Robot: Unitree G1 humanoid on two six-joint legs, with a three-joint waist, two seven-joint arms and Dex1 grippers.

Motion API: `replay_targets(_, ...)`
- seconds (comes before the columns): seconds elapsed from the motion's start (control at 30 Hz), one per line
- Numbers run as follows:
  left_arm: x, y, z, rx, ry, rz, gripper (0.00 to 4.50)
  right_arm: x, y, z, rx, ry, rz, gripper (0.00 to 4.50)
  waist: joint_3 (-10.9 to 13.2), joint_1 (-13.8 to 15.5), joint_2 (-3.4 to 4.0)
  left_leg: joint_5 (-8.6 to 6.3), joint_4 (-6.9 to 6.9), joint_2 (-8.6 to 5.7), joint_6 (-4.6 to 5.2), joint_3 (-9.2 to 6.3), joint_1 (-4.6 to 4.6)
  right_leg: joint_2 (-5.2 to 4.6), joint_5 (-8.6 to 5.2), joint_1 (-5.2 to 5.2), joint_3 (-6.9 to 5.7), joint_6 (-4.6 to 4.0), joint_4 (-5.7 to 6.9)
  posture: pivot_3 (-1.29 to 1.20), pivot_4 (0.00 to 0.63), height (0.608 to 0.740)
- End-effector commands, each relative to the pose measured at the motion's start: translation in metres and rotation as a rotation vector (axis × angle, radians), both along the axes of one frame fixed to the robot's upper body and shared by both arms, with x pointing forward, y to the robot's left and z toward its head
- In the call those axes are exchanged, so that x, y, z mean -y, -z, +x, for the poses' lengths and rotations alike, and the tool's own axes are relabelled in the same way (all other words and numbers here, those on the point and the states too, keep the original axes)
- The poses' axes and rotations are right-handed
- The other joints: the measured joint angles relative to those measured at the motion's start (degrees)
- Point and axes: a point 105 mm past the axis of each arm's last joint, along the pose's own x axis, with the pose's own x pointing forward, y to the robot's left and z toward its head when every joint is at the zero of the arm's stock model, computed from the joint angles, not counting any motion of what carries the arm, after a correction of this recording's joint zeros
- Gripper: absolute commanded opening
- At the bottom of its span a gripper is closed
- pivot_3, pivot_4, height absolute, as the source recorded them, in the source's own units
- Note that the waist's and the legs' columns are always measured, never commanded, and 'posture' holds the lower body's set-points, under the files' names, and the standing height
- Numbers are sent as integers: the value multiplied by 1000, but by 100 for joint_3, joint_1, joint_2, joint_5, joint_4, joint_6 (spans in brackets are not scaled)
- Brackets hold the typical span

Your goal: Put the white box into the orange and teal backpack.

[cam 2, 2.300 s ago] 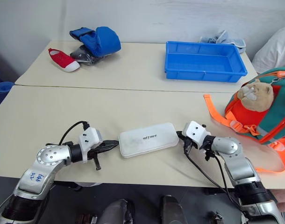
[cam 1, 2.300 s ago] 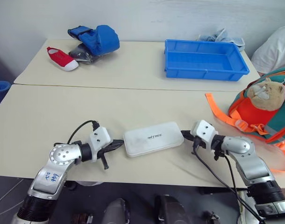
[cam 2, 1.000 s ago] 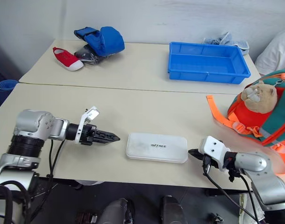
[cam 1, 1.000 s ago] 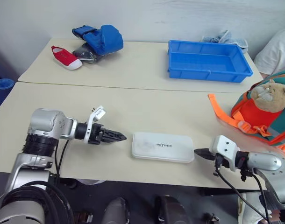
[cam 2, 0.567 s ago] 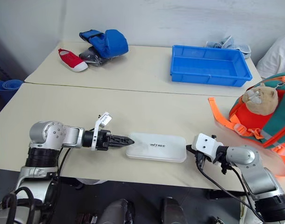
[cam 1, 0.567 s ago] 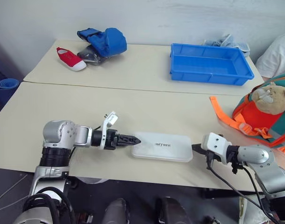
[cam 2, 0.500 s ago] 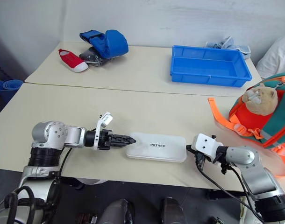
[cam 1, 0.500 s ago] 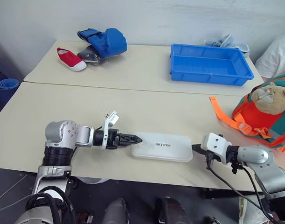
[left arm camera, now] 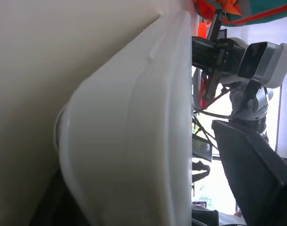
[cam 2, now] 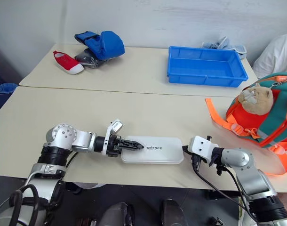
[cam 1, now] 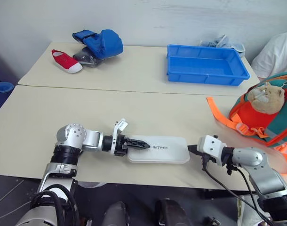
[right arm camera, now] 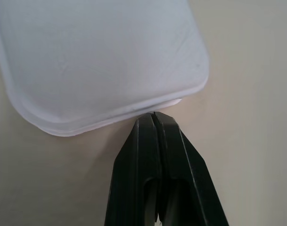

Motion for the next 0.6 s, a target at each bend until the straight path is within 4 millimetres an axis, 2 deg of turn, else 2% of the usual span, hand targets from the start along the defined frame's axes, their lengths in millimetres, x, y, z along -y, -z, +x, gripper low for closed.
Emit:
replay_targets(0.03, 5, -16, -1, 1, 18, -93, 2131, -10, 8, -13, -58, -31, 38, 0, 0, -14, 0, 0, -2, 0, 0, 0, -1, 0, 0, -1, 0, 0, 0, 0, 150, 740)
replay_targets(0.13, 3, -27, -1, -9, 13, -164, 1310, -5, 8, -19, -71, -12, 50, 0, 0, -17, -1, -2, -4, 0, -3, -1, -2, -1, -1, -1, -2, -1, -4, 0, 150, 740)
replay_targets(0.23, -7, -33, 5, -27, -31, -204, 1227, 7, 4, -22, -45, 51, 63, 0, 1, -16, -2, -2, -4, 0, -3, -3, -4, -1, -1, -2, -3, -2, -5, 0, 150, 740)
replay_targets(0.3, -18, -32, 5, 12, -49, -158, 1227, 20, -2, -30, -32, 129, 116, 0, 4, -15, -1, -2, -4, 0, -4, -4, -10, -1, -1, -8, -5, -2, -6, 0, 150, 740)
replay_targets(0.33, -22, -35, 5, 85, -51, -133, 1227, 28, -6, -35, -26, 177, 148, 0, 5, -13, 0, -2, -6, 0, -4, -4, -13, -1, -1, -10, -5, -2, -8, 0, 150, 740)
replay_targets(0.37, -25, -48, 9, 251, -71, -167, 1227, 37, -10, -43, -16, 231, 182, 0, 6, -13, 2, -3, -8, 0, -5, -5, -15, 0, -1, -11, -6, -2, -10, 0, 150, 740)
replay_targets(0.4, -27, -71, 12, 414, -92, -282, 1227, 45, -14, -50, -5, 285, 209, 0, 5, -8, 8, -4, -10, 0, -7, -5, -27, -1, -1, -20, -6, -3, -14, 0, 150, 740)
replay_targets(0.47, -34, -103, -2, 660, -25, -453, 1227, 61, -21, -65, 20, 389, 276, 0, 7, 20, 10, -20, -7, 1, -40, -5, -63, -1, -1, -50, -10, -3, -19, 0, 150, 740)
replay_targets(0.53, -37, -108, -26, 758, 117, -506, 1227, 80, -30, -79, 53, 521, 371, 0, 7, 48, 10, -19, -5, 1, -42, 0, -91, -1, -1, -80, -8, -4, -15, 0, 150, 740)
replay_targets(0.6, -38, -106, -34, 825, 177, -519, 1227, 105, -44, -91, 127, 681, 501, 0, 3, 65, 22, -20, -10, 1, -46, 5, -89, 1, -4, -82, -3, -8, -14, 0, 150, 740)
